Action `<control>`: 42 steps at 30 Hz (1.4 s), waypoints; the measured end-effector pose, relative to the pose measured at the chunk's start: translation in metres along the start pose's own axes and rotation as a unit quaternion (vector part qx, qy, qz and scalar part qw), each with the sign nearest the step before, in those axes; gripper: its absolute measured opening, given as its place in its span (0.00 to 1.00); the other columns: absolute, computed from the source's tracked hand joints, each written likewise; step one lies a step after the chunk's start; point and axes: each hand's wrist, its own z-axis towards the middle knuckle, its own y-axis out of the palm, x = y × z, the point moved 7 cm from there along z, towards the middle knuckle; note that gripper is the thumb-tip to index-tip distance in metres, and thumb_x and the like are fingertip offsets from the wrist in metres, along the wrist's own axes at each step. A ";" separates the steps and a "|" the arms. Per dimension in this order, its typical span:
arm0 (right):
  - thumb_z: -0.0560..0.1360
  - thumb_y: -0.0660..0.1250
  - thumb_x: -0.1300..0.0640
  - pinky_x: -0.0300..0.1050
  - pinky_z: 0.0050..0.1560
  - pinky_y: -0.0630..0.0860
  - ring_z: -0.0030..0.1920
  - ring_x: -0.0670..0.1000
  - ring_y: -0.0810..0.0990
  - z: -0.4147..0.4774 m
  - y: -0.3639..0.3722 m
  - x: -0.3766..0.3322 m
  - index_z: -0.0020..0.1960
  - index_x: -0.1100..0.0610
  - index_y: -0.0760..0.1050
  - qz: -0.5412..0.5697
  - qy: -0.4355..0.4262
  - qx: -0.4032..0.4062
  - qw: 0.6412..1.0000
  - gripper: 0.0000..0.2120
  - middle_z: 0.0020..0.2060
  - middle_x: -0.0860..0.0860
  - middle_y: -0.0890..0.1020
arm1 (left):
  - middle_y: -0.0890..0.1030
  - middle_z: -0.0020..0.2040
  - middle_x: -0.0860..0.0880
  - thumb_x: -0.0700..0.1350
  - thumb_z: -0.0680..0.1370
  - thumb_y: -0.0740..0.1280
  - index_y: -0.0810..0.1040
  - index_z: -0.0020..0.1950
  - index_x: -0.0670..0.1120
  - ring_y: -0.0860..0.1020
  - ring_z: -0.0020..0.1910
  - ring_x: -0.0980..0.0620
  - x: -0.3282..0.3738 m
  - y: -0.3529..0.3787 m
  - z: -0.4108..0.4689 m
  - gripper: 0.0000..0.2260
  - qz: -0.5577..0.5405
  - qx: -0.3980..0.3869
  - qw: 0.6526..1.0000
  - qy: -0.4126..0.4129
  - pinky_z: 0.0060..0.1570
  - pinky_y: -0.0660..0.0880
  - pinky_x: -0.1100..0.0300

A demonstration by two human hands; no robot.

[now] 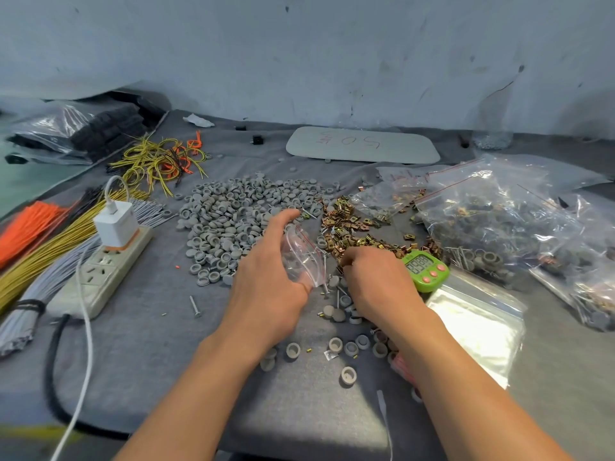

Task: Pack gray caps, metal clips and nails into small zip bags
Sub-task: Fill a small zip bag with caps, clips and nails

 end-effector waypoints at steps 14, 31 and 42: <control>0.78 0.70 0.58 0.36 0.32 0.73 0.30 0.43 0.77 -0.018 -0.008 0.003 0.46 0.47 0.80 0.380 -0.012 0.062 0.923 0.06 0.31 0.44 0.83 | 0.81 0.46 0.60 0.40 0.68 0.76 0.63 0.69 0.72 0.78 0.42 0.64 0.005 -0.002 0.001 0.41 -0.019 -0.004 1.000 0.011 0.38 0.70 0.73; 0.79 0.71 0.62 0.39 0.33 0.74 0.33 0.52 0.81 -0.032 0.002 -0.018 0.53 0.65 0.77 0.637 0.029 -0.117 0.761 0.07 0.38 0.59 0.85 | 0.86 0.40 0.60 0.41 0.75 0.78 0.88 0.48 0.58 0.84 0.41 0.60 0.010 -0.006 0.001 0.11 -0.174 -0.053 0.982 0.047 0.40 0.78 0.66; 0.77 0.72 0.68 0.41 0.33 0.81 0.31 0.53 0.85 -0.033 -0.002 -0.013 0.49 0.65 0.77 0.657 0.052 -0.047 0.751 0.04 0.36 0.62 0.86 | 0.87 0.42 0.58 0.42 0.76 0.78 0.88 0.51 0.55 0.85 0.42 0.57 0.007 0.001 0.002 0.08 -0.155 -0.052 0.985 0.062 0.43 0.81 0.55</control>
